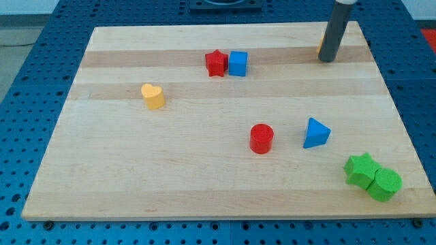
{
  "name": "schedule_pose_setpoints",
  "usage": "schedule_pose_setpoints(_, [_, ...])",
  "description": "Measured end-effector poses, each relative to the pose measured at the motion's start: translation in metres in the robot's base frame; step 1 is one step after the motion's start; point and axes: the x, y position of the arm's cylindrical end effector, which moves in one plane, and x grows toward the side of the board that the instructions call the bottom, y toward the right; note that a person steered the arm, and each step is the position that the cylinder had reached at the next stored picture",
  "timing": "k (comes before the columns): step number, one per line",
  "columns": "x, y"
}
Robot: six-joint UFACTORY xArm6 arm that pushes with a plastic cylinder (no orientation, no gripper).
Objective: Position your arm away from the yellow hexagon
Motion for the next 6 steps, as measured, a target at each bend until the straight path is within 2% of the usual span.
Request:
schedule_pose_setpoints(2, [-0.041,-0.002])
schedule_pose_setpoints(4, [-0.044,-0.004])
schedule_pose_setpoints(5, [0.001,-0.039])
schedule_pose_setpoints(6, [0.117,-0.082])
